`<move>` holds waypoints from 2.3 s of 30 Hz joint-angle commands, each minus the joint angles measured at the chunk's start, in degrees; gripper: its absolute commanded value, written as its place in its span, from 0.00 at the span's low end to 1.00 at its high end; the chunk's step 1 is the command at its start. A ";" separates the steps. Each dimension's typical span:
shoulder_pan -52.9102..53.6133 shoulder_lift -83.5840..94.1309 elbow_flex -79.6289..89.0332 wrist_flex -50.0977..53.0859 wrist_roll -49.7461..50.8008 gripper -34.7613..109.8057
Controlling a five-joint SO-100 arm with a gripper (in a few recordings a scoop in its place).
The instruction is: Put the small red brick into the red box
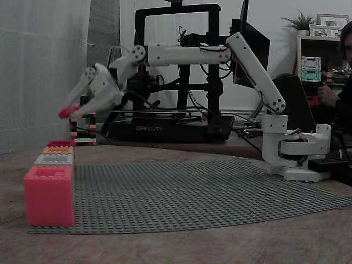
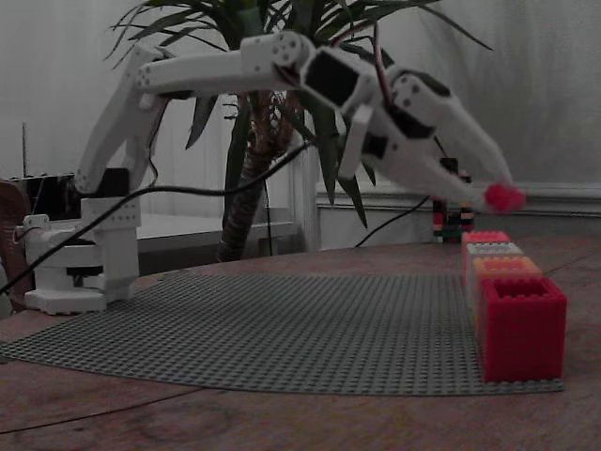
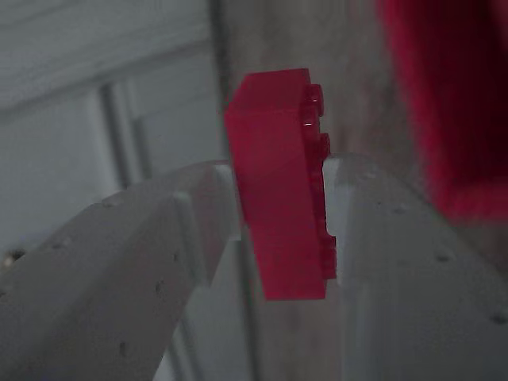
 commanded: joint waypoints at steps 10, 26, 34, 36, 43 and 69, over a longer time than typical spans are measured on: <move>2.11 -4.75 -13.71 3.78 -2.64 0.24; 2.02 -9.93 -19.69 7.38 -6.50 0.24; 1.67 -11.34 -21.01 7.91 -8.00 0.28; 1.49 -11.60 -21.09 8.09 -8.26 0.29; 1.23 -11.87 -21.53 8.17 -8.09 0.33; -8.35 40.52 32.96 6.42 -10.99 0.24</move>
